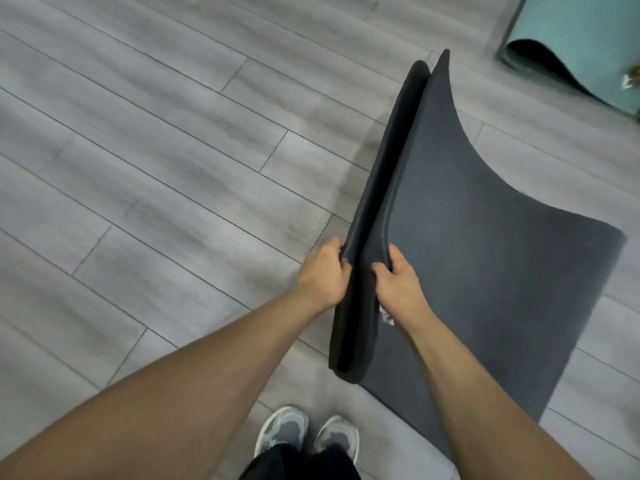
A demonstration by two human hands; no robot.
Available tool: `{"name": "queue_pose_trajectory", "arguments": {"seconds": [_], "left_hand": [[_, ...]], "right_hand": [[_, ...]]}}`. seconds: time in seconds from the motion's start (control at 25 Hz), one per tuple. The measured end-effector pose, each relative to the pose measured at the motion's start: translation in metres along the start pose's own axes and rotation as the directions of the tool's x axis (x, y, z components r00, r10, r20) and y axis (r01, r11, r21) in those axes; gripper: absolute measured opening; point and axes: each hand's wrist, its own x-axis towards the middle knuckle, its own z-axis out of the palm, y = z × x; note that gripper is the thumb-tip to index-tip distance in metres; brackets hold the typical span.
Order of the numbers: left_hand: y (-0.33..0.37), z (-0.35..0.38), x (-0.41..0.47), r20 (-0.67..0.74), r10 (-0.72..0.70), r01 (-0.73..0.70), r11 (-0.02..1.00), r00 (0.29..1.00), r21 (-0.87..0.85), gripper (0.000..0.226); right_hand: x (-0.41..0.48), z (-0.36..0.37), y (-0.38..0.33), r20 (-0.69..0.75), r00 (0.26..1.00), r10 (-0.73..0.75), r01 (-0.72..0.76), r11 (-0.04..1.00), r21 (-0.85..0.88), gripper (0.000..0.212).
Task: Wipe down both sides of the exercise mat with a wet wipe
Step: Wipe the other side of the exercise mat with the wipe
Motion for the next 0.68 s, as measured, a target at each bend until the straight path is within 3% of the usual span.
{"name": "queue_pose_trajectory", "arguments": {"seconds": [0.12,0.4,0.68], "left_hand": [[-0.001,-0.029,0.002,-0.054,0.014,-0.01,0.997,0.998,0.075,0.027],[-0.024,-0.098,0.034,-0.019,-0.006,0.008,0.992,1.0,0.124,0.03],[-0.101,-0.2,0.078,-0.022,-0.055,0.058,0.983,0.998,0.177,0.029]], "right_hand": [[-0.005,0.012,-0.028,0.058,0.997,-0.042,0.041,0.999,0.03,0.042],[0.008,0.066,-0.087,0.087,0.995,-0.046,0.036,0.993,0.112,0.041],[0.035,0.182,-0.144,0.124,0.992,-0.005,-0.011,0.991,0.131,0.043]]}}
